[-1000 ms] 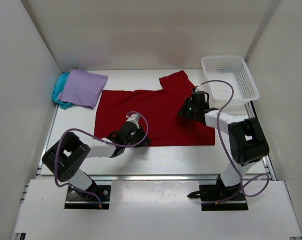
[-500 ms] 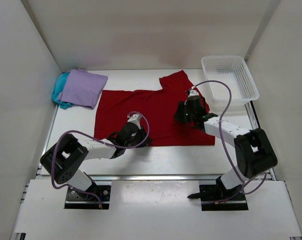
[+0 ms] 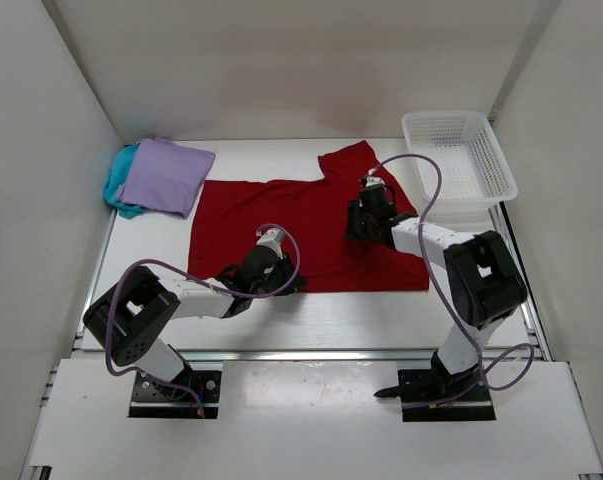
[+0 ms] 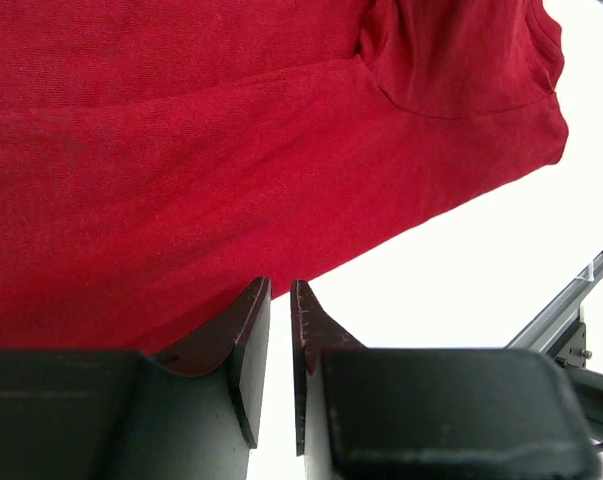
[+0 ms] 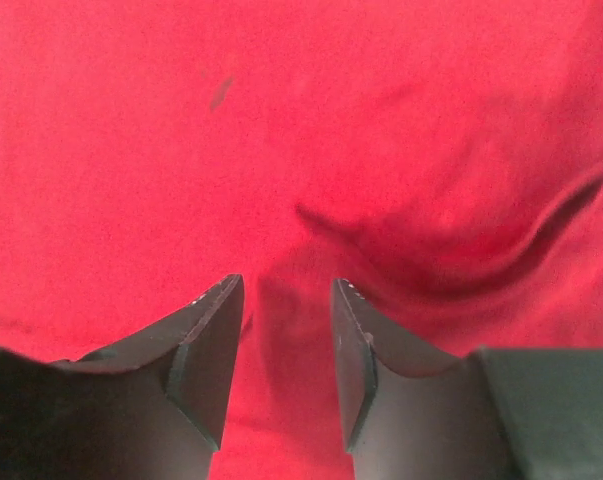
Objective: Fold and stack the t-shirts
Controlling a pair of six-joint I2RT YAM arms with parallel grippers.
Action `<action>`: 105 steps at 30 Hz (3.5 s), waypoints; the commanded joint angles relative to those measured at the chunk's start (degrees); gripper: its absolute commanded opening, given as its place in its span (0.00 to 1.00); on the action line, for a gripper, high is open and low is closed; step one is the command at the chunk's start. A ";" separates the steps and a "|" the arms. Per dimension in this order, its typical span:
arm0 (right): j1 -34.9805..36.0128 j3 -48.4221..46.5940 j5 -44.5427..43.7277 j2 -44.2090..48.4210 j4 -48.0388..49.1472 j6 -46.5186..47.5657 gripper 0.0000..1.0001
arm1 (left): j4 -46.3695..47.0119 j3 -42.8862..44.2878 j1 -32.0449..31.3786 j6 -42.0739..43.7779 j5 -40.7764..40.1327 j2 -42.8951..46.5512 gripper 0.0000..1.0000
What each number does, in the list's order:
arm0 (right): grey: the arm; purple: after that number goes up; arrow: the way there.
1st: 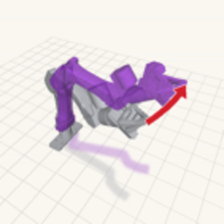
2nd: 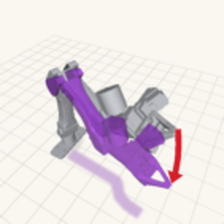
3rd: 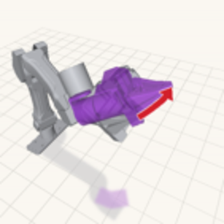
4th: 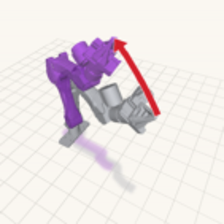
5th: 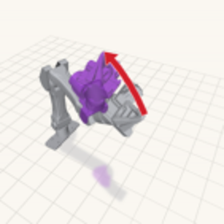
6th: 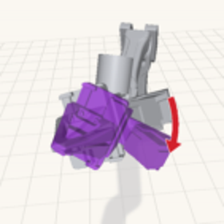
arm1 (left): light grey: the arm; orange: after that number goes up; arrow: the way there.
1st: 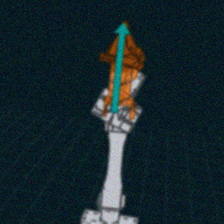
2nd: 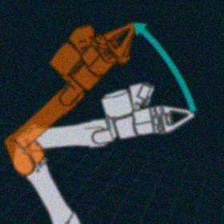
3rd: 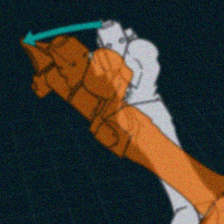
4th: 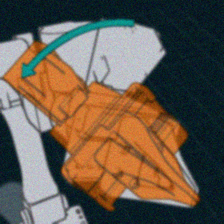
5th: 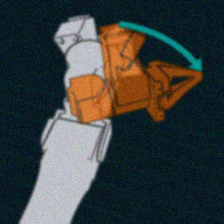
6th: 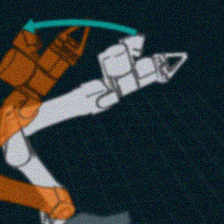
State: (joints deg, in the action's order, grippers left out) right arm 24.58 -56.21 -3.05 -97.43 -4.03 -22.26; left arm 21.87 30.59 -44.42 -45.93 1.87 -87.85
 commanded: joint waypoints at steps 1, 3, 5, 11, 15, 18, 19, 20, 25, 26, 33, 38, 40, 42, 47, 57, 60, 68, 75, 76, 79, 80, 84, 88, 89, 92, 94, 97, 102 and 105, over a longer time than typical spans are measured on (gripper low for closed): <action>-0.59 -6.18 -1.34 -4.16 -1.85 1.60 0.39 | 1.95 -0.71 0.21 -0.47 0.77 0.32 0.25; -0.06 -7.60 -1.00 -6.71 -1.59 1.96 0.39 | 2.12 -0.62 -0.05 -0.65 1.38 -0.03 0.26; 0.46 -7.78 -0.56 -7.77 -1.24 1.78 0.32 | 2.56 -0.79 -0.40 -0.91 0.77 -0.30 0.25; 0.91 -8.13 -3.19 -9.97 -0.36 1.52 0.17 | 2.92 -1.15 0.04 -1.17 1.64 -1.00 0.25; 1.61 -8.92 -4.15 -8.84 -1.42 1.69 0.02 | 2.92 -1.06 0.04 -1.18 1.47 -0.83 0.25; 3.19 -8.05 -3.37 -5.50 0.25 2.40 0.03 | 2.74 -0.88 -0.31 -0.92 1.21 -0.30 0.25; 3.89 -7.61 -2.15 -4.80 1.12 2.57 0.04 | 2.48 -0.71 -0.05 -1.00 1.12 0.05 0.25; 4.07 -7.78 -1.79 -4.44 1.31 2.75 0.05 | 2.48 -0.97 -0.31 -0.91 0.68 0.23 0.25; 5.39 -9.71 -1.70 -6.10 -0.80 3.19 0.21 | 2.22 -0.71 -0.05 -0.74 0.59 1.45 0.26; 5.22 -9.89 -1.44 -6.46 -0.98 2.84 0.29 | 2.21 -0.97 0.04 -0.91 0.85 1.20 0.26; 4.95 -6.30 -3.10 0.46 -0.81 2.66 0.46 | 1.34 -0.09 0.57 -0.12 1.38 1.98 0.26; 4.16 7.05 -5.91 10.84 8.38 -4.89 0.34 | -2.17 2.02 3.37 2.24 2.00 1.11 0.28; 3.20 13.38 -4.17 13.48 11.32 -7.35 0.25 | -3.84 1.76 5.48 3.04 2.52 1.98 0.27; 2.59 14.28 -1.53 12.88 9.06 -7.71 0.14 | -6.03 1.32 7.50 3.92 1.48 3.91 0.28; 3.55 18.22 -2.31 13.22 6.67 -6.92 0.02 | -8.77 -0.70 9.09 5.59 -1.33 6.55 0.30; 5.74 29.38 -2.40 19.45 6.23 -10.51 0.00 | -9.03 -8.17 12.18 1.91 2.00 6.20 0.29; 7.49 33.60 -0.91 22.88 5.53 -13.06 0.00 | -10.78 -11.68 9.54 0.59 -0.45 8.92 0.29; 13.04 40.38 -1.36 36.68 -3.52 -19.31 0.00 | -14.48 -23.03 -0.39 -7.41 -3.27 24.64 0.29; 6.97 29.42 1.12 42.50 -5.72 -12.99 0.24 | -23.70 -7.06 10.38 2.93 -2.32 27.31 0.36; 6.02 26.53 1.38 41.89 -5.03 -12.20 0.26 | -23.89 -2.86 13.63 4.08 -0.74 26.17 0.37; 3.91 18.87 4.00 36.20 -2.22 -9.04 0.14 | -23.89 9.63 21.89 6.47 2.60 17.75 0.40; 3.99 17.29 5.32 33.30 -0.38 -8.85 0.08 | -23.19 11.32 25.23 6.73 2.79 16.15 0.40; 5.91 11.40 7.09 25.47 3.33 -6.66 0.01 | -24.15 22.90 32.90 6.64 -0.79 4.48 0.37; 8.73 8.66 8.85 20.00 3.77 -4.81 0.01 | -31.18 34.08 37.99 10.16 -4.41 -8.44 0.34; 9.08 8.40 9.37 19.73 3.51 -4.55 0.00 | -32.66 36.80 39.14 11.03 -5.29 -10.30 0.34; 10.14 11.11 11.13 19.73 7.97 -4.98 0.00 | -36.18 43.75 41.69 12.53 -6.97 -18.46 0.36; 10.84 14.26 11.83 20.87 9.47 -5.33 0.01 | -40.82 50.32 43.10 14.37 -6.44 -22.59 0.37; 10.58 17.78 12.27 22.10 12.55 -6.12 0.02 | -46.03 56.84 44.34 16.74 -7.23 -27.88 0.36; 9.61 19.99 14.82 21.84 14.93 -7.27 0.03 | -48.67 60.11 46.18 18.95 -8.99 -32.02 0.41; 9.53 20.26 14.13 21.67 14.93 -7.01 0.03 | -50.25 61.17 45.74 19.74 -10.04 -33.69 0.43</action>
State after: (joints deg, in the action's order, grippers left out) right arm 34.68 -35.83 10.52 -76.69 6.31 -28.95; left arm -24.80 89.34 2.07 -28.38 -6.28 -121.64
